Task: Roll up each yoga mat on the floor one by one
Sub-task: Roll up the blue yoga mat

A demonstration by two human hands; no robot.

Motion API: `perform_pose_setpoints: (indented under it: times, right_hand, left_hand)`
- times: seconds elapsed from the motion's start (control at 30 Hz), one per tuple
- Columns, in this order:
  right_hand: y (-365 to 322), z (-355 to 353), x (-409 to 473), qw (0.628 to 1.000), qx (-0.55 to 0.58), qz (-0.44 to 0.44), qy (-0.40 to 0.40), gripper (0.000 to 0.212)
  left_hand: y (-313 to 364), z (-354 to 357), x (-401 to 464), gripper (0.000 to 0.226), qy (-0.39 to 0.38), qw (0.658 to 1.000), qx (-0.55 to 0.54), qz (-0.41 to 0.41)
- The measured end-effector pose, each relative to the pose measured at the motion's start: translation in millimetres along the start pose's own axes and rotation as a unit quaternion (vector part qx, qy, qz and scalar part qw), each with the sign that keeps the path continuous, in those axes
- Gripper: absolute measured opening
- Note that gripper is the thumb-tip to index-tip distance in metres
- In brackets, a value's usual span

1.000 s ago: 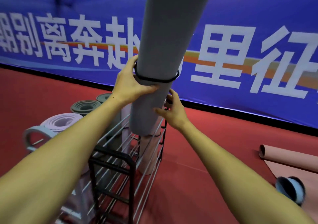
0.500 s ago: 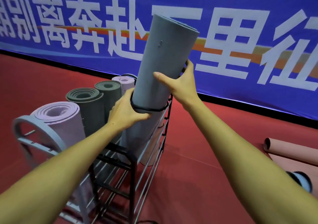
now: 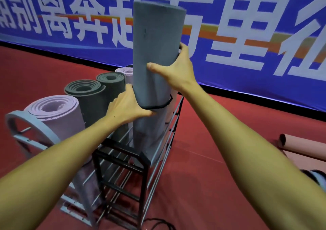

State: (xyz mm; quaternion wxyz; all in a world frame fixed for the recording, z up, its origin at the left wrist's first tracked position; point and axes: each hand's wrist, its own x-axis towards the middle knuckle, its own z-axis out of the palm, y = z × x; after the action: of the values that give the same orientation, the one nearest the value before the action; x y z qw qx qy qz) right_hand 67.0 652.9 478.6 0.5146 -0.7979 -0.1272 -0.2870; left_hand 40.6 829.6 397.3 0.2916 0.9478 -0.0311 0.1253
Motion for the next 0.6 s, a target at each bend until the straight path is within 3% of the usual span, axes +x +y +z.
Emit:
perform_pose_setpoints:
  times: [0.13,0.23,0.3,0.37,0.5,0.6]
  right_hand:
    - [48.2,22.4,-21.2,0.999,0.009,0.032,-0.009,0.116]
    - [86.1,35.2,-39.8,0.998,0.029,0.051,-0.012,0.113]
    - [109.0,46.1,-50.1,0.997,0.038,0.065,-0.009,0.112]
    - [131.5,59.9,-57.0,0.996,0.030,0.080,-0.003,0.110]
    - [166.2,85.1,-59.7,0.994,-0.012,0.108,-0.029,0.115]
    - [184.4,90.5,-40.1,0.991,-0.043,0.102,-0.075,0.119]
  left_hand:
    - [-24.5,19.3,14.5,0.103,-0.081,0.996,0.013,-0.030]
    - [-51.9,30.0,35.4,0.119,-0.182,0.983,0.039,0.003]
    - [-61.2,34.6,41.8,0.108,-0.218,0.975,-0.029,0.020]
    - [-56.9,40.1,45.7,0.090,-0.194,0.973,-0.121,0.019]
    - [-38.2,54.2,65.9,0.064,-0.202,0.951,-0.206,-0.109]
    - [-37.4,62.5,83.1,0.057,-0.187,0.936,-0.247,-0.164]
